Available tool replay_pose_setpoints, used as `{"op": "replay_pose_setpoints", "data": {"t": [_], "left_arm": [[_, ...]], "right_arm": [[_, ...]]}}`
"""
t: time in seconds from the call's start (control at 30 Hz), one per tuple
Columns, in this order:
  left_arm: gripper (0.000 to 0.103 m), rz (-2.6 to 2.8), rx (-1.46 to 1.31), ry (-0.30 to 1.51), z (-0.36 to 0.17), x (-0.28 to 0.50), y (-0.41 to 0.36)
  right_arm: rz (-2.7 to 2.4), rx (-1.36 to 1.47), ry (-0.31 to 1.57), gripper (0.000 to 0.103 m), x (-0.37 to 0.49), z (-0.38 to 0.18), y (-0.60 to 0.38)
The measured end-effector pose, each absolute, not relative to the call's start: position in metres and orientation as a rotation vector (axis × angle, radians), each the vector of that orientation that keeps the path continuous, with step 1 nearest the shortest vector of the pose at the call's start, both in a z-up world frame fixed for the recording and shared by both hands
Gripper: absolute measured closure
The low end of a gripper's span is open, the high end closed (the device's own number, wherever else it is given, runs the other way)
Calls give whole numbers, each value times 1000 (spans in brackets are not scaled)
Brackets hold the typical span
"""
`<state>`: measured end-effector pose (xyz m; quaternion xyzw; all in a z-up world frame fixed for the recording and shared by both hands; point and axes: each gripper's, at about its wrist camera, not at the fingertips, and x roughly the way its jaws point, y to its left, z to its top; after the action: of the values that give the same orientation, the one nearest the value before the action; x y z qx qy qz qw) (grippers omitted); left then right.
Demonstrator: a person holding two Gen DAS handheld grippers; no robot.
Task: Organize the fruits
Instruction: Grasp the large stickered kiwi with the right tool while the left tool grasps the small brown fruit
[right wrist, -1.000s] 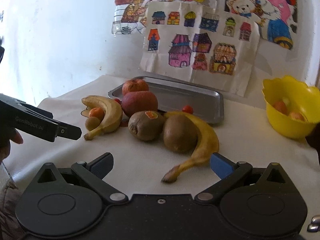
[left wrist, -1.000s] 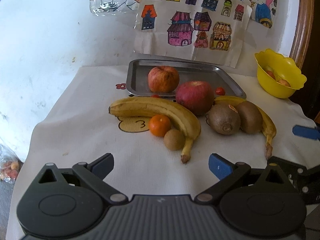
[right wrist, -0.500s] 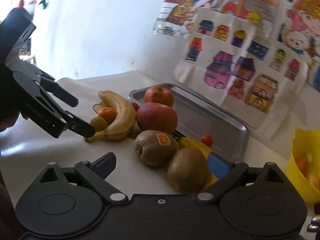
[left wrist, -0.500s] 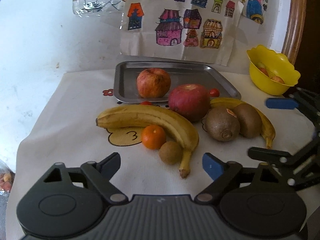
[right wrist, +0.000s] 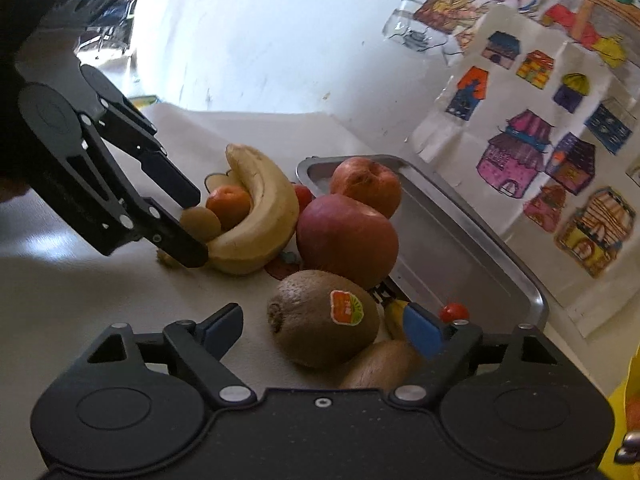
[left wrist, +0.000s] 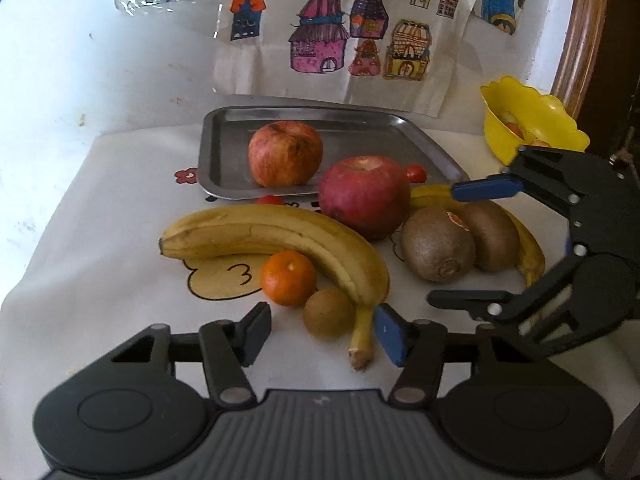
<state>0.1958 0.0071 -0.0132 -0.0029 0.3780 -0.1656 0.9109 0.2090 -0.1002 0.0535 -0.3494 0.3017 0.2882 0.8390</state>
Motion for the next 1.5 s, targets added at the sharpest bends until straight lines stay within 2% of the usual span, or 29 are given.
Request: {"op": "replay_pose_setpoints", "data": {"t": [0.17, 0.3, 0.4, 0.67, 0.77, 0.9, 1.03, 1.17, 1.23, 1.27, 1.37, 1.43, 1.5], "left_arm": [[45, -360, -32, 785, -14, 197, 10], [55, -374, -75, 796, -13, 196, 14], [56, -375, -85, 801, -12, 196, 15], [58, -387, -116, 804, -13, 201, 17], [62, -383, -132, 805, -14, 200, 16], [65, -378, -139, 804, -14, 197, 18], [73, -369, -139, 798, -11, 193, 22], [70, -375, -142, 801, -12, 195, 22], [61, -374, -146, 803, -13, 197, 22], [61, -372, -153, 802, -14, 198, 22], [62, -377, -159, 802, -14, 198, 23], [68, -382, -164, 801, -15, 197, 24], [69, -383, -175, 802, -16, 195, 25]], "right_arm": [[656, -733, 701, 21, 226, 51, -103], [677, -703, 736, 21, 237, 51, -105], [694, -673, 762, 25, 240, 51, -106], [708, -668, 794, 27, 237, 53, -105], [708, -666, 778, 36, 232, 53, -102], [732, -668, 770, 37, 221, 54, -98], [746, -652, 767, 37, 210, 55, -95], [743, -641, 757, 36, 204, 54, -93], [735, -630, 757, 36, 203, 54, -94], [730, -624, 758, 35, 203, 53, -94], [716, -620, 755, 35, 201, 53, -95], [711, -616, 755, 35, 200, 53, -96], [705, -611, 754, 35, 198, 53, -97]]}}
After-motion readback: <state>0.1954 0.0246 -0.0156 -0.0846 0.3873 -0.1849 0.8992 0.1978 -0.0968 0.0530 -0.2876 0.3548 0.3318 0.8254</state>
